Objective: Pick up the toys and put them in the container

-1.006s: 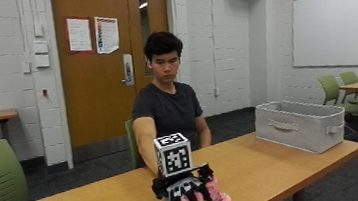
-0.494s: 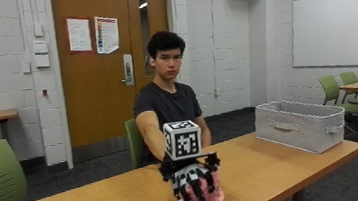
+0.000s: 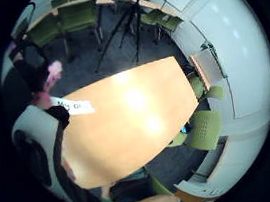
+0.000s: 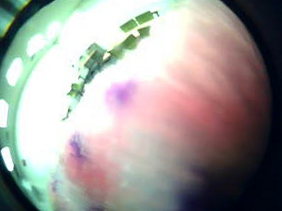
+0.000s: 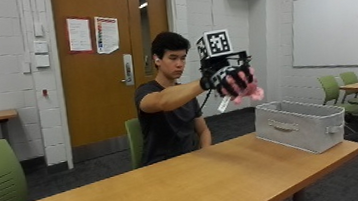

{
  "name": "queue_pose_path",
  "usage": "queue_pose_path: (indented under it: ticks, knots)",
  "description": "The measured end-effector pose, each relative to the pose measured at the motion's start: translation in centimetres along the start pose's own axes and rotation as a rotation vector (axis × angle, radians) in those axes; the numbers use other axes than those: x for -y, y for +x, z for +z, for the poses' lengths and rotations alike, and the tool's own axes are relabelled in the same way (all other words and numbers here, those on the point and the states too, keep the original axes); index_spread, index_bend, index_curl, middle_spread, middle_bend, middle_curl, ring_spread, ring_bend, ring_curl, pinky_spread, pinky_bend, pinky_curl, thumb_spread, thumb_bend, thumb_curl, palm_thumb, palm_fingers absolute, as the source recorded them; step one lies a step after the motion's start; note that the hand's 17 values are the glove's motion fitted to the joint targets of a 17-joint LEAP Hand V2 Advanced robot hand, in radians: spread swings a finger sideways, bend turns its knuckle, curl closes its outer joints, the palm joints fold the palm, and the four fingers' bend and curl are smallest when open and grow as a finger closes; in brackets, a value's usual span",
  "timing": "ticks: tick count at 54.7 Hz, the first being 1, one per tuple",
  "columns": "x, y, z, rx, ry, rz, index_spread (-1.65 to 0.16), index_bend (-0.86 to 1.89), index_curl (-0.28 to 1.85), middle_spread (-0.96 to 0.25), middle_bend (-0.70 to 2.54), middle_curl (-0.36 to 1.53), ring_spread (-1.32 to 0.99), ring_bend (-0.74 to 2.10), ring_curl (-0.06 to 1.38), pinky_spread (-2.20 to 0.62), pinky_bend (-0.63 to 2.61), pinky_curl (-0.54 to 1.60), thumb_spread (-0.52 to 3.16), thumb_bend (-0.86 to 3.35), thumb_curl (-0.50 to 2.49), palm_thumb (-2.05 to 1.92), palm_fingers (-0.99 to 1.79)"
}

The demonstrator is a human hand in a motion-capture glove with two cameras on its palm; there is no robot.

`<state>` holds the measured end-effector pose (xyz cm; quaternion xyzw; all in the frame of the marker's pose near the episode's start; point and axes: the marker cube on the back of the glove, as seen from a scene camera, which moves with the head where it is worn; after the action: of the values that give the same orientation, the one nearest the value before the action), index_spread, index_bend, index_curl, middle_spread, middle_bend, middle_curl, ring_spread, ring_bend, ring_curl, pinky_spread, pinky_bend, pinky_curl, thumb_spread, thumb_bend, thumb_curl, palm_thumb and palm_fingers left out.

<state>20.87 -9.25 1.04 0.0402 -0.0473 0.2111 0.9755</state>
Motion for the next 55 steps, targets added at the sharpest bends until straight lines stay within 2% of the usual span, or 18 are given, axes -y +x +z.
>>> queue_pose_path:
  ticks: [11, 16, 25, 32, 33, 37, 38, 41, 42, 44, 45, 47, 48, 51, 55]
  knots:
    - [-4.8, -14.7, -4.4, 0.094, 0.035, -0.202, -0.46, 0.14, 0.63, -0.45, 0.39, 0.57, -0.48, 0.97, 0.44, -0.44, 1.2, 0.42, 0.83, 0.09, 0.7, 0.66, 0.82]
    - [-10.2, -24.1, -3.8, 0.114, 0.028, -0.356, -0.46, 0.12, 0.63, -0.44, 0.38, 0.58, -0.48, 0.98, 0.45, -0.44, 1.21, 0.42, 0.83, 0.07, 0.72, 0.66, 0.8]
    - [-18.3, -35.6, -1.4, 0.131, -0.031, -0.54, -0.46, 0.12, 0.64, -0.44, 0.37, 0.61, -0.48, 0.98, 0.46, -0.43, 1.22, 0.42, 0.83, 0.04, 0.75, 0.66, 0.79]
    - [-23.1, -39.4, 1.0, 0.129, -0.036, -0.979, -0.46, 0.12, 0.64, -0.43, 0.36, 0.64, -0.47, 0.99, 0.46, -0.43, 1.23, 0.42, 0.85, 0.03, 0.77, 0.67, 0.79]
    - [-23.5, -39.8, 1.4, 0.124, -0.038, -1.0, -0.46, 0.12, 0.64, -0.43, 0.36, 0.64, -0.47, 0.99, 0.46, -0.43, 1.23, 0.42, 0.85, 0.03, 0.78, 0.67, 0.79]
    - [-24.6, -42.2, 2.6, 0.098, -0.087, -0.749, -0.45, 0.12, 0.64, -0.43, 0.35, 0.65, -0.47, 0.99, 0.47, -0.43, 1.23, 0.43, 0.86, 0.02, 0.79, 0.67, 0.78]
    - [-24.7, -42.4, 3.1, 0.089, -0.109, -0.729, -0.45, 0.11, 0.64, -0.43, 0.35, 0.66, -0.47, 0.99, 0.47, -0.43, 1.23, 0.42, 0.86, 0.01, 0.79, 0.67, 0.78]
    - [-24.9, -42.4, 4.3, 0.053, -0.207, -0.761, -0.45, 0.07, 0.62, -0.43, 0.35, 0.67, -0.46, 1.0, 0.47, -0.43, 1.27, 0.43, 0.88, -0.01, 0.78, 0.64, 0.76]
    - [-24.9, -42.3, 4.7, 0.048, -0.249, -0.75, -0.44, -0.01, 0.59, -0.42, 0.34, 0.66, -0.44, 1.04, 0.48, -0.43, 1.28, 0.43, 0.95, -0.06, 0.75, 0.55, 0.73]
    - [-24.5, -42.2, 5.5, 0.035, -0.311, -0.699, -0.43, 0.02, 0.57, -0.4, 0.31, 0.66, -0.42, 1.05, 0.48, -0.43, 1.27, 0.43, 1.04, -0.09, 0.69, 0.44, 0.68]
    - [-24.2, -41.9, 5.8, 0.02, -0.324, -0.686, -0.41, -0.11, 0.51, -0.36, 0.21, 0.63, -0.38, 1.05, 0.48, -0.4, 1.35, 0.45, 1.03, -0.16, 0.64, 0.29, 0.41]
    - [-23.5, -41.1, 6.2, -0.016, -0.321, -0.721, -0.36, -0.11, 0.5, -0.27, 0.12, 0.62, -0.31, 1.03, 0.51, -0.34, 1.48, 0.51, 1.02, -0.21, 0.57, 0.06, -0.03]
    - [-23.3, -40.6, 6.3, -0.032, -0.312, -0.772, -0.35, -0.1, 0.49, -0.24, 0.13, 0.62, -0.28, 1.04, 0.53, -0.32, 1.53, 0.53, 1.02, -0.19, 0.55, 0.01, -0.11]
    - [-22.9, -39.5, 6.2, -0.041, -0.288, -0.911, -0.33, -0.09, 0.39, -0.17, 0.13, 0.56, -0.22, 0.99, 0.48, -0.27, 1.58, 0.5, 1.01, -0.15, 0.5, -0.1, -0.16]
    - [-22.4, -39.8, 5.4, 0.035, -0.3, -0.737, -0.32, -0.02, 0.3, -0.11, 0.15, 0.53, -0.17, 0.97, 0.43, -0.22, 1.6, 0.47, 1.0, -0.13, 0.44, -0.15, -0.15]
